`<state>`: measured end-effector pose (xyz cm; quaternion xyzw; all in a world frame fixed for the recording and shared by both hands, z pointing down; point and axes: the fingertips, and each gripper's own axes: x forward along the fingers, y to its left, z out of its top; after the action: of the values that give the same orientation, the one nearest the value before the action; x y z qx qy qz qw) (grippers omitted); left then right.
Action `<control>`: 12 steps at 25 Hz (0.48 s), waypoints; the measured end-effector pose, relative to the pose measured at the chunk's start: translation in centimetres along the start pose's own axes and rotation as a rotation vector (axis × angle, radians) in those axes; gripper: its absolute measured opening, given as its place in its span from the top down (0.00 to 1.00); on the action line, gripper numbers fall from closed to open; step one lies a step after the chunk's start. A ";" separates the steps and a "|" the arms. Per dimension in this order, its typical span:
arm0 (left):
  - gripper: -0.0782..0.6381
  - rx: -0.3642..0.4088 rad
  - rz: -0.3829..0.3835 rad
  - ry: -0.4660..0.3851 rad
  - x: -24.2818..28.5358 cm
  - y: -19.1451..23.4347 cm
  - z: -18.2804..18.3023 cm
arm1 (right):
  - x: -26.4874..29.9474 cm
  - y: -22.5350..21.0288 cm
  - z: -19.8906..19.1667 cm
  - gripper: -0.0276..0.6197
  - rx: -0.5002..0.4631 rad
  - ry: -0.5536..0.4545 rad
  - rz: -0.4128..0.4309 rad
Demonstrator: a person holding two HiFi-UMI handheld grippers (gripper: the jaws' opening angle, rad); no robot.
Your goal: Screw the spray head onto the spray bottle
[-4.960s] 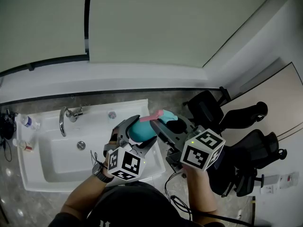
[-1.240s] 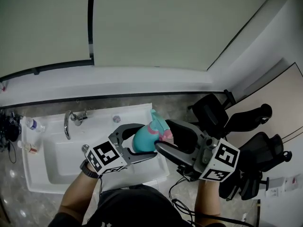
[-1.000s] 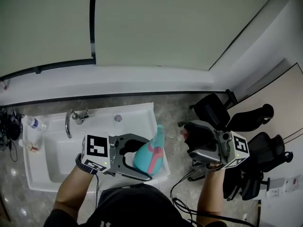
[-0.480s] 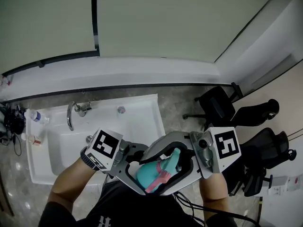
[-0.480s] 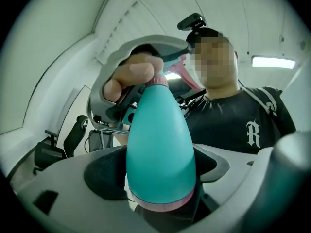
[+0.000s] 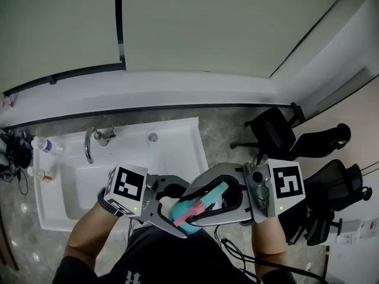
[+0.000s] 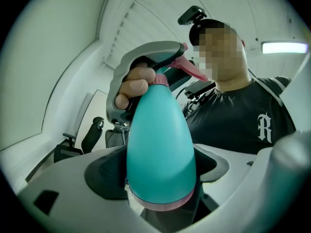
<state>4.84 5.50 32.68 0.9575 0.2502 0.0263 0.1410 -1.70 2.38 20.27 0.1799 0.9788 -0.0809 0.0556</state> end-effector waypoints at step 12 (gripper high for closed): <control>0.34 -0.002 0.013 0.037 -0.2 -4.1 -1.9 | 3.4 2.7 -1.1 0.78 -0.030 -0.037 -0.004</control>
<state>2.49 9.36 33.38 0.9583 0.2464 0.0450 0.1373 -3.97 6.28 20.52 0.1755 0.9790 -0.0695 0.0765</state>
